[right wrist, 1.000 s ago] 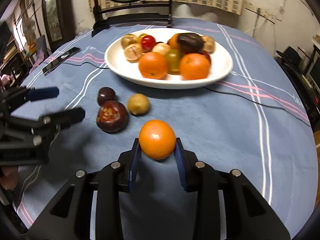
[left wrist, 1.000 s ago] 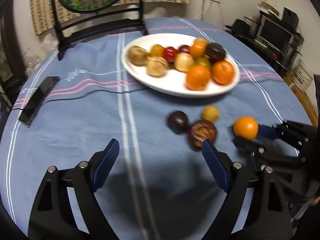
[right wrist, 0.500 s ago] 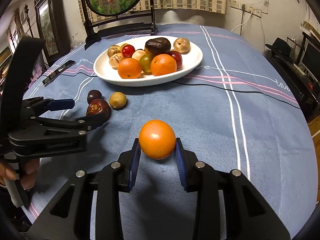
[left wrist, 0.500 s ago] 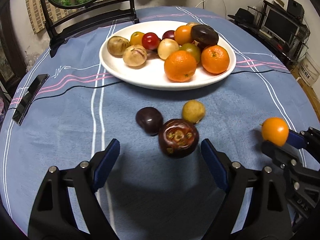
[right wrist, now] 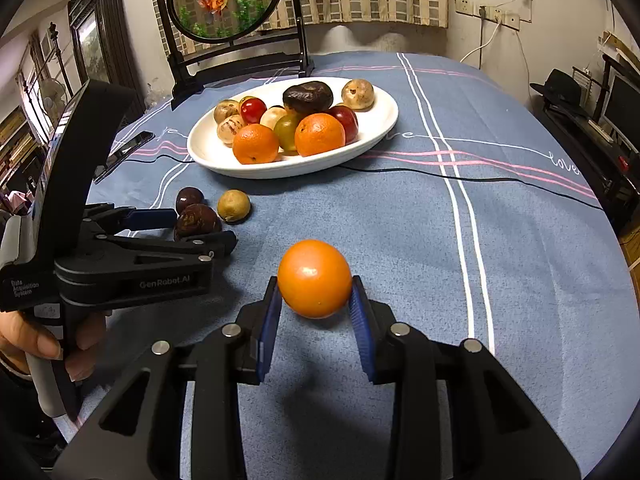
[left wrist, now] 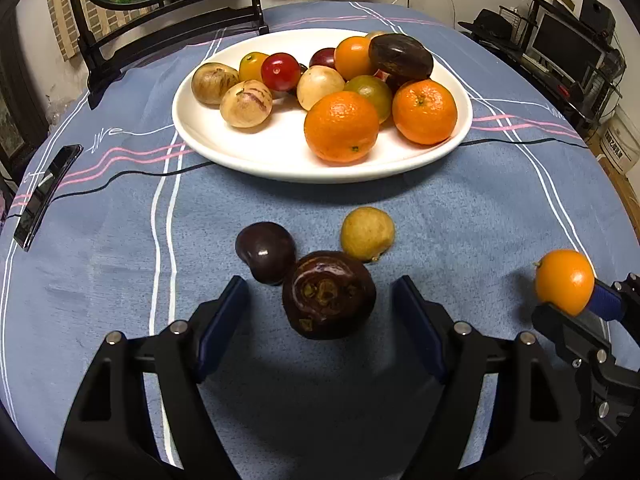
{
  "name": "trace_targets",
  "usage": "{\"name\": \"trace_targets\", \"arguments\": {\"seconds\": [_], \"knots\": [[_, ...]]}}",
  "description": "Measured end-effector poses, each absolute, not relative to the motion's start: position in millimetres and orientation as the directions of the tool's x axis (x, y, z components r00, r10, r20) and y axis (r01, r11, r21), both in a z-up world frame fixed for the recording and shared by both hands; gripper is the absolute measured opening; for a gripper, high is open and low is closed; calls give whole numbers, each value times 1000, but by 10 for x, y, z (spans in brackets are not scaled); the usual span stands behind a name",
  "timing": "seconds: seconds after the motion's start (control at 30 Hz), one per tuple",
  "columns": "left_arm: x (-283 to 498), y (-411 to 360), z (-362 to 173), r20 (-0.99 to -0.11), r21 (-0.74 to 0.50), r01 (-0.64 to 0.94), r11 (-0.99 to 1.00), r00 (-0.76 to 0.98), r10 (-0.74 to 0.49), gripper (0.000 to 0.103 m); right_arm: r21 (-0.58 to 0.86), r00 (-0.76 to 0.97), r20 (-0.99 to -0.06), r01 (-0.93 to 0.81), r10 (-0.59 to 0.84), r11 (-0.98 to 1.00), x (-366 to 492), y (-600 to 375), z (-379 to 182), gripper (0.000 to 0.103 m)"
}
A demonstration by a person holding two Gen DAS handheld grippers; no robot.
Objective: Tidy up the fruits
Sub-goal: 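Grasp the dark cracked-top fruit with the left gripper while the right gripper holds the orange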
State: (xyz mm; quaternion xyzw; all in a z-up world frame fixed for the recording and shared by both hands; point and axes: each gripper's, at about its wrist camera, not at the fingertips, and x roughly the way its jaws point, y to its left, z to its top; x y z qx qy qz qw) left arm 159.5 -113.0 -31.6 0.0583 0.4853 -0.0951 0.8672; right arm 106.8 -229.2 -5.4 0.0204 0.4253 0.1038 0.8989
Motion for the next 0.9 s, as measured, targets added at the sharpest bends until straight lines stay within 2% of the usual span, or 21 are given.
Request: {"name": "trace_targets", "arguments": {"seconds": [0.13,0.3,0.63,0.67,0.77,0.9], "knots": [[1596,-1117,-323,-850,6,223,975,515,-113,77,131,616,-760,-170,209,977,1057,-2289,-56,34],[1564,-1128,-316,-846,2,228,974,520,-120,71,136,615,-759,-173,215,976,1041,-2279,-55,34],[1530,-1168,-310,-839,8,233,972,531,-120,67,148,616,-755,-174,225,973,980,-2291,-47,34],[1522,-1172,-307,-838,7,237,972,532,-124,64,148,616,-755,-172,224,974,976,-2290,-47,34],[1484,-1187,-285,-835,2,259,966,532,-141,45,145,614,-758,-171,221,974,977,-2278,-48,34],[1418,-1179,-284,-831,16,275,961,538,-140,44,140,611,-761,-174,218,975,973,-2240,-53,34]]}}
